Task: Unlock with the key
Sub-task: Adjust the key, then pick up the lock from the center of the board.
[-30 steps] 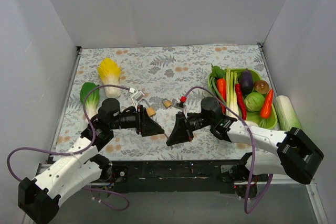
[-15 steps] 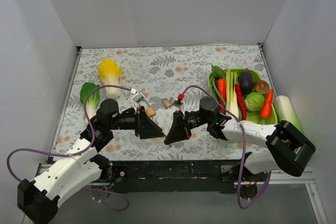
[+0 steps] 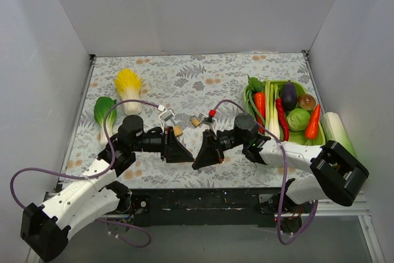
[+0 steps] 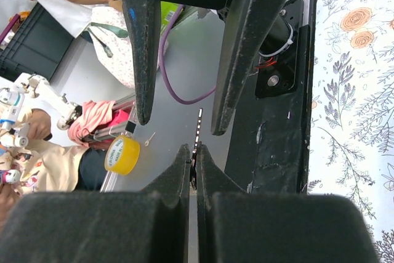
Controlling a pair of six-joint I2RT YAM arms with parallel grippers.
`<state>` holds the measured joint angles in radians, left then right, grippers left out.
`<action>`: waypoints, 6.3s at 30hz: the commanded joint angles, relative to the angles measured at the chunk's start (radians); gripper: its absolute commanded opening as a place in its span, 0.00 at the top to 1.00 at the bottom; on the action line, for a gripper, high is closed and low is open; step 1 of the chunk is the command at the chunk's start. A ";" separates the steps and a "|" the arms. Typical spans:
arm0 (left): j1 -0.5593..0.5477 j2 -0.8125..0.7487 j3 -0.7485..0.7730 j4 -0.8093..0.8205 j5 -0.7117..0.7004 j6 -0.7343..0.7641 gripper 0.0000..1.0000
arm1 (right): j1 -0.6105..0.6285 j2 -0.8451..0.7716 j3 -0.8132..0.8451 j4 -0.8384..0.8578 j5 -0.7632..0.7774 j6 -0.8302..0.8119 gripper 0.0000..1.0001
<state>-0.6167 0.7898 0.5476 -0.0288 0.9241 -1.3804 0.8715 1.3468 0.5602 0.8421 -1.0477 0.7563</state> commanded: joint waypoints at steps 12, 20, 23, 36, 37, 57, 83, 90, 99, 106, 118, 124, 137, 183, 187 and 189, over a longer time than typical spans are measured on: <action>-0.017 0.022 0.011 0.009 0.032 0.020 0.90 | -0.003 0.026 0.037 0.058 -0.011 -0.003 0.99; -0.018 -0.038 -0.021 0.007 -0.157 -0.023 1.00 | -0.003 0.008 0.049 -0.082 0.029 -0.092 0.99; -0.018 -0.046 -0.043 0.018 -0.223 -0.083 1.00 | -0.003 -0.017 0.050 -0.148 0.072 -0.132 0.89; -0.018 0.026 -0.011 -0.006 -0.203 -0.109 1.00 | -0.005 -0.136 -0.049 -0.170 0.187 -0.163 0.39; -0.020 0.028 -0.009 -0.005 -0.197 -0.109 1.00 | -0.005 -0.150 -0.057 -0.163 0.196 -0.163 0.39; -0.018 0.011 -0.014 -0.006 -0.202 -0.101 1.00 | -0.011 -0.129 -0.077 -0.058 0.229 -0.112 0.85; -0.018 -0.058 -0.003 -0.072 -0.338 -0.057 1.00 | -0.019 -0.150 -0.129 -0.043 0.229 -0.091 0.90; -0.018 -0.073 -0.005 -0.086 -0.379 -0.054 1.00 | -0.019 -0.152 -0.135 -0.038 0.222 -0.091 0.99; -0.017 -0.048 0.028 -0.197 -0.647 -0.060 0.50 | -0.022 -0.159 -0.140 -0.086 0.297 -0.103 0.99; -0.017 0.014 0.058 -0.342 -1.051 -0.239 0.02 | -0.088 -0.205 -0.194 -0.095 0.385 -0.095 0.99; 0.008 0.329 0.201 -0.599 -1.283 -0.417 0.02 | -0.094 -0.440 -0.152 -0.492 0.623 -0.351 0.99; 0.002 0.664 0.386 -0.672 -1.289 -0.391 0.04 | -0.091 -0.503 -0.171 -0.491 0.630 -0.350 0.99; 0.003 0.937 0.646 -0.755 -1.297 -0.256 0.13 | -0.091 -0.701 -0.212 -0.572 0.715 -0.393 0.99; 0.058 1.066 0.581 -0.635 -1.070 0.009 0.50 | -0.091 -0.667 -0.247 -0.540 0.693 -0.391 0.99; 0.034 1.098 0.615 -0.657 -1.068 0.030 0.72 | -0.091 -0.650 -0.244 -0.564 0.689 -0.405 0.99; 0.018 1.115 0.649 -0.681 -1.088 0.027 0.81 | -0.091 -0.632 -0.244 -0.587 0.684 -0.419 0.99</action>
<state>-0.5655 1.8259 1.1793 -0.6815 -0.1757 -1.3701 0.7807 0.6945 0.3130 0.2550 -0.3504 0.3641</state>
